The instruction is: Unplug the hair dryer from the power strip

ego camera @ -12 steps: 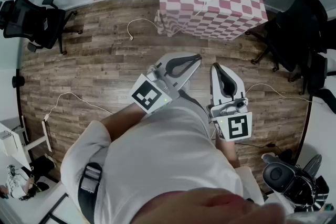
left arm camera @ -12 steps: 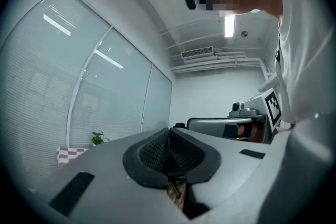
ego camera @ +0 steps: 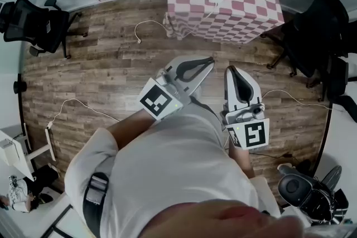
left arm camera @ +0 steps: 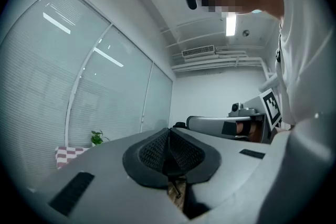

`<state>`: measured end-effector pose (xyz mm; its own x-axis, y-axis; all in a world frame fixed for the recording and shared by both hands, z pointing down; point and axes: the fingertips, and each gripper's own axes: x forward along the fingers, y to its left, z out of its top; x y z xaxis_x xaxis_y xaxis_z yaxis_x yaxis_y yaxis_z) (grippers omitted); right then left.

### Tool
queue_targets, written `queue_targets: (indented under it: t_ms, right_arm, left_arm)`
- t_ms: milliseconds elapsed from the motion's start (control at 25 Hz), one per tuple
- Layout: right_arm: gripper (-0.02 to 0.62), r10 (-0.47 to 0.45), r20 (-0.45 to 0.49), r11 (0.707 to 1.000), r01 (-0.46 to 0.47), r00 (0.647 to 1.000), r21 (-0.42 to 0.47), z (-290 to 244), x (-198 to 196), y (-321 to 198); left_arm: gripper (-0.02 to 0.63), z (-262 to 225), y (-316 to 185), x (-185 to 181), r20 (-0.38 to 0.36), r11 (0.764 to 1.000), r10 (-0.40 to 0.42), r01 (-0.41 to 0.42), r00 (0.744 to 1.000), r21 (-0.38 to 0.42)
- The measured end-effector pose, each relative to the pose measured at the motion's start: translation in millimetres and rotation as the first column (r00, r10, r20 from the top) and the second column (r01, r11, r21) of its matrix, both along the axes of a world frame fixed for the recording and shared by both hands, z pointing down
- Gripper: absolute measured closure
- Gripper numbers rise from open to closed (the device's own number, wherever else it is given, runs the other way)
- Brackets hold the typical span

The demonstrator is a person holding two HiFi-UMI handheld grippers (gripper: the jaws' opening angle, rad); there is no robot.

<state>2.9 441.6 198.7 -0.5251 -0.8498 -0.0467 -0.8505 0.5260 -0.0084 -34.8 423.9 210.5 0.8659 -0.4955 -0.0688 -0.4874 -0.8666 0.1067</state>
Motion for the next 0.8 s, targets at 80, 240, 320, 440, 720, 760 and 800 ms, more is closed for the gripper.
queue_targets:
  t_ms: [80, 240, 320, 440, 720, 760, 800]
  right_arm:
    - [0.563, 0.005, 0.001, 1.000, -0.005, 1.000, 0.000, 0.7, 5.1, -4.1]
    - [0.563, 0.003, 0.003, 1.000, -0.003, 1.000, -0.002, 2.8, 14.1, -11.9]
    - [0.563, 0.003, 0.005, 1.000, -0.003, 1.000, -0.002, 3.6, 20.4, -17.1]
    - [0.563, 0.004, 0.009, 1.000, -0.004, 1.000, 0.001, 4.6, 30.8, -25.5]
    - [0.563, -0.024, 0.021, 1.000, 0.024, 1.000, -0.006, 8.4, 51.5, -42.2]
    - [0.563, -0.030, 0.026, 1.000, 0.030, 0.999, -0.007, 9.3, 54.0, -43.6]
    - [0.563, -0.037, 0.032, 0.999, 0.037, 0.999, -0.008, 10.3, 56.0, -44.5]
  left_arm:
    - [0.566, 1.5, -3.7, 3.7, 0.003, 1.000, -0.002, 0.002, 1.000, -0.004]
    - [0.566, 4.1, -10.5, 12.8, 0.007, 1.000, -0.005, 0.005, 1.000, -0.010]
    - [0.566, 5.8, -15.5, 19.0, 0.012, 1.000, -0.007, 0.007, 1.000, -0.016]
    - [0.566, 7.6, -24.4, 27.9, 0.017, 1.000, -0.014, 0.014, 1.000, -0.016]
    - [0.566, 13.4, -42.3, 48.7, 0.030, 0.999, -0.030, 0.031, 0.999, -0.027]
    - [0.566, 14.1, -44.5, 51.1, 0.032, 0.999, -0.034, 0.035, 0.999, -0.026]
    - [0.566, 14.7, -46.3, 52.9, 0.033, 0.999, -0.039, 0.040, 0.999, -0.025]
